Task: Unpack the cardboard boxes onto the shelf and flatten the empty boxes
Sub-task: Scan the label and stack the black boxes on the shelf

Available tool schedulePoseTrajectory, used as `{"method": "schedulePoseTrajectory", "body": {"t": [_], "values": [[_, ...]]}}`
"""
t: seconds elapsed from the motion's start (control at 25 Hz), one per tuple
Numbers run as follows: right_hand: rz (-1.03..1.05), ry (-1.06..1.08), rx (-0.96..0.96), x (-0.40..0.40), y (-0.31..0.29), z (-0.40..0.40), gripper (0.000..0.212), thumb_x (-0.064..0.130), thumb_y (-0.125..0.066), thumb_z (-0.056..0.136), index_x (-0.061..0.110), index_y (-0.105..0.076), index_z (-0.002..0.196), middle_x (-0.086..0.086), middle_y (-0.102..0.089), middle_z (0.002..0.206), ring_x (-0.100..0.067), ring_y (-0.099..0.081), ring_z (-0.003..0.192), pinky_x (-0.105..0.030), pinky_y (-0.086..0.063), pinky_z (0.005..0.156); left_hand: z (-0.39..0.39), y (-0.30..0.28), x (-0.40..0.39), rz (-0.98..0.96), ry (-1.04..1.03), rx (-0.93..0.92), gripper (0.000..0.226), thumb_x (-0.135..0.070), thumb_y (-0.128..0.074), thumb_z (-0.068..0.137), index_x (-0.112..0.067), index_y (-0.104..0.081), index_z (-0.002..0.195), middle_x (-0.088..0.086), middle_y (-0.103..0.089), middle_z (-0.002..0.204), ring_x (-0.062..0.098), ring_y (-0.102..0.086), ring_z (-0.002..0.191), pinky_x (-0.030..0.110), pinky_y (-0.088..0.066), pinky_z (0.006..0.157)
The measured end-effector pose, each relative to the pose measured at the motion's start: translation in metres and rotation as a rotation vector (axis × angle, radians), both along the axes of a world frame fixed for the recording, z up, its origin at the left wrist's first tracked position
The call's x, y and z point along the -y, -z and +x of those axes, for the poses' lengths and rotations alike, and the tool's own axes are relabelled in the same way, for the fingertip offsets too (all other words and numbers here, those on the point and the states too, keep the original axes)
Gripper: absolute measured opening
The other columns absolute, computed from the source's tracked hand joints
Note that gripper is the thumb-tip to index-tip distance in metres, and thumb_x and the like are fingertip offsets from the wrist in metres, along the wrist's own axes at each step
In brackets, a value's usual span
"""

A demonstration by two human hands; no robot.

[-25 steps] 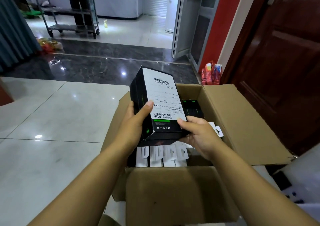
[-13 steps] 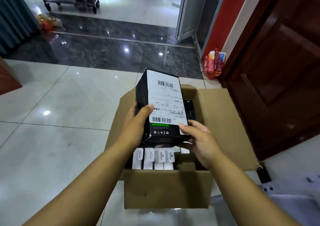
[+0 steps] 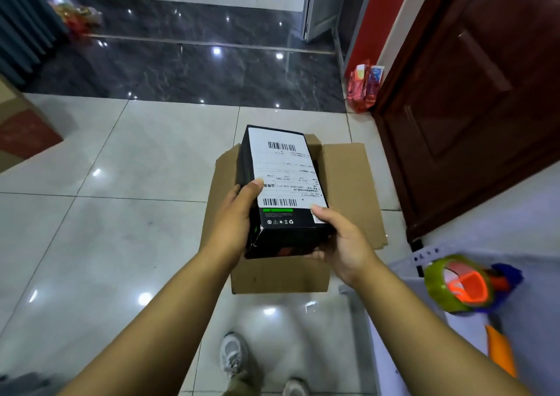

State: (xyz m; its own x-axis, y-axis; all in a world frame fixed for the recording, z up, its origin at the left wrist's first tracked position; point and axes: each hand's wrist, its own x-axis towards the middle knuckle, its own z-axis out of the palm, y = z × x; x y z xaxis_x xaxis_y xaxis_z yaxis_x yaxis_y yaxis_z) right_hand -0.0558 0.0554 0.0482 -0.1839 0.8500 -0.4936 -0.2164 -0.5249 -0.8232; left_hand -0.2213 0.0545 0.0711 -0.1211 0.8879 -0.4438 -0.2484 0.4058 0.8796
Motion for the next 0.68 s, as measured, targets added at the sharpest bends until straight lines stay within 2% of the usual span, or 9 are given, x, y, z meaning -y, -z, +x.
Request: {"method": "schedulePoseTrajectory", "body": {"t": [0.12,0.24,0.36,0.44,0.52,0.6,0.68], "values": [[0.044,0.047,0.056,0.023,-0.038,0.001,0.01,0.029,-0.064,0.085,0.021,-0.067,0.091,0.005,-0.071,0.079,-0.015,-0.066,0.069,-0.033,-0.047,0.063,0.002,-0.036,0.021,-0.002,0.046,-0.047,0.033,-0.043,-0.045,0.096,-0.024,-0.062,0.117,-0.009,-0.075,0.091,0.006,-0.071,0.078,0.017,-0.051,0.057],[0.067,0.128,0.098,0.043,-0.069,0.0,0.009,0.022,-0.056,0.093,0.02,-0.065,0.089,0.012,-0.066,0.063,-0.014,-0.062,0.062,-0.03,-0.045,0.06,0.004,-0.062,0.038,0.047,0.125,-0.089,0.028,-0.041,-0.039,0.099,-0.03,-0.065,0.099,-0.019,-0.073,0.078,-0.003,-0.068,0.069,0.012,-0.049,0.057],[0.088,0.193,0.116,0.06,-0.089,-0.005,0.008,0.021,-0.056,0.093,0.019,-0.063,0.091,0.013,-0.066,0.06,-0.009,-0.062,0.055,-0.024,-0.046,0.051,0.002,-0.077,0.051,0.059,0.183,-0.097,0.03,-0.044,-0.036,0.099,-0.033,-0.064,0.091,-0.023,-0.07,0.071,-0.006,-0.066,0.064,0.011,-0.048,0.053],[0.092,0.252,0.132,0.074,-0.101,-0.01,0.008,0.021,-0.057,0.093,0.016,-0.063,0.094,0.012,-0.067,0.062,-0.009,-0.063,0.055,-0.022,-0.047,0.047,-0.002,-0.085,0.06,0.061,0.212,-0.099,0.029,-0.047,-0.038,0.097,-0.034,-0.063,0.089,-0.024,-0.07,0.07,-0.007,-0.066,0.063,0.017,-0.049,0.059],[0.095,0.332,0.156,0.091,-0.109,-0.015,0.012,0.024,-0.059,0.092,0.015,-0.064,0.097,0.009,-0.069,0.068,-0.013,-0.064,0.061,-0.025,-0.049,0.051,-0.007,-0.092,0.067,0.072,0.26,-0.081,0.029,-0.047,-0.042,0.096,-0.032,-0.066,0.094,-0.023,-0.071,0.075,-0.008,-0.066,0.066,0.021,-0.046,0.066],[0.108,0.421,0.179,0.109,-0.119,-0.02,0.01,0.026,-0.06,0.091,0.017,-0.064,0.093,0.01,-0.069,0.067,-0.014,-0.064,0.062,-0.026,-0.048,0.05,-0.01,-0.102,0.076,0.088,0.335,-0.072,0.032,-0.048,-0.045,0.094,-0.027,-0.069,0.102,-0.017,-0.074,0.086,-0.004,-0.068,0.073,0.023,-0.046,0.07],[0.126,0.501,0.189,0.126,-0.129,-0.022,0.011,0.025,-0.06,0.091,0.018,-0.061,0.082,0.012,-0.066,0.061,-0.012,-0.062,0.059,-0.024,-0.046,0.048,-0.011,-0.111,0.085,0.118,0.395,-0.063,0.03,-0.045,-0.048,0.093,-0.025,-0.069,0.1,-0.015,-0.074,0.088,-0.003,-0.068,0.074,0.02,-0.048,0.065]]}}
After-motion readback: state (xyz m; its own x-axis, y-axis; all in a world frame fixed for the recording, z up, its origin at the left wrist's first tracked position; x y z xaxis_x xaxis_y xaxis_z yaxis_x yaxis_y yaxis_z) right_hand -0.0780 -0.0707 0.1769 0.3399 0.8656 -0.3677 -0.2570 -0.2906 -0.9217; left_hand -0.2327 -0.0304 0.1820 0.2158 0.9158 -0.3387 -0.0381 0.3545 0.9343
